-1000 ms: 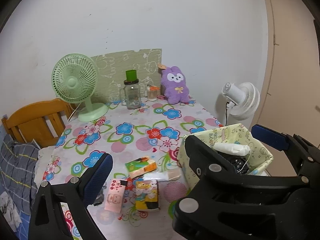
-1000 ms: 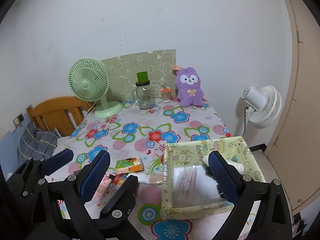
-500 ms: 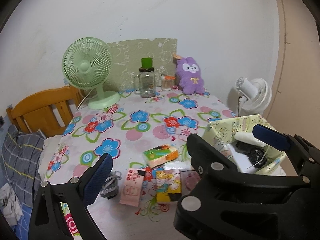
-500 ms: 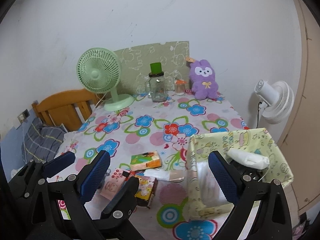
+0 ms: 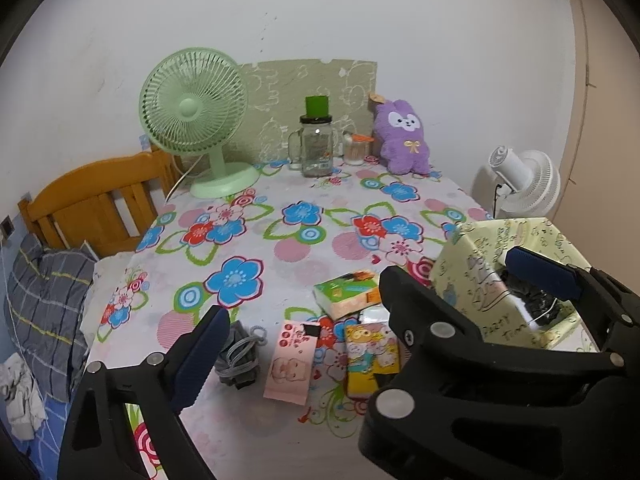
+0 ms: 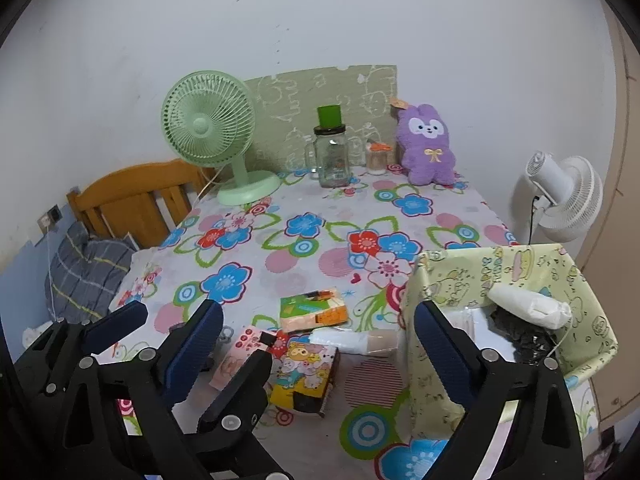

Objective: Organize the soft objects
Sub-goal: 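Grasp the grey drawstring pouch with the left tool, then grasp the green cartoon box with the right tool while the left tool holds the pouch, then carry the grey pouch and green box toward the paper box with both tools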

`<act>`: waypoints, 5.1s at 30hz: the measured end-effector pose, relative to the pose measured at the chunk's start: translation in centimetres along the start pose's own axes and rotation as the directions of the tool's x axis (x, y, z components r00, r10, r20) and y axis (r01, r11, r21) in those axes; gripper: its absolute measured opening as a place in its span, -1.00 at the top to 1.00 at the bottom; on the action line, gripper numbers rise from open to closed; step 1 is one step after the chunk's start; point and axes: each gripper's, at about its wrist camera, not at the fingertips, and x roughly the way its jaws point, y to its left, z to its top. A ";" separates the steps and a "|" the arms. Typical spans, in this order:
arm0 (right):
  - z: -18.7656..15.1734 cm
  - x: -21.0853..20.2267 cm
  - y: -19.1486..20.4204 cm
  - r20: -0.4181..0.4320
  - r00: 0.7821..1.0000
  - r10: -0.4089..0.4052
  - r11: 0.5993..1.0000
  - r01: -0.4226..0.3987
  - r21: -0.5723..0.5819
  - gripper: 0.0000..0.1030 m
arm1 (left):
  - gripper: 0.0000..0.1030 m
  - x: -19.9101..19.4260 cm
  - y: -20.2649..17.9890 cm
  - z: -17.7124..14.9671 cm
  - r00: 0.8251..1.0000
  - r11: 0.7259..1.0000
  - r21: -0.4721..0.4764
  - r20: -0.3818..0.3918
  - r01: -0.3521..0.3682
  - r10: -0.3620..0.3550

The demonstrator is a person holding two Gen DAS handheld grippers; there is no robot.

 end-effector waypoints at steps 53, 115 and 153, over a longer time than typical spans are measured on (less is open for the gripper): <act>-0.9 12.9 3.3 -0.181 0.983 -0.011 0.998 0.000 -0.063 -0.83 | 0.28 10.6 6.4 -2.2 0.983 0.986 -0.155 -0.181 -0.054 0.025; 1.8 7.4 1.5 -0.088 0.996 0.001 1.000 -0.003 -0.026 -0.20 | 0.30 4.9 2.6 1.3 0.999 0.996 -0.075 -0.028 -0.043 0.041; 4.3 -2.6 -2.2 0.063 0.998 0.014 0.999 -0.011 -0.036 -0.20 | 0.30 -2.9 -3.0 3.9 0.993 0.999 -0.030 0.116 -0.028 0.031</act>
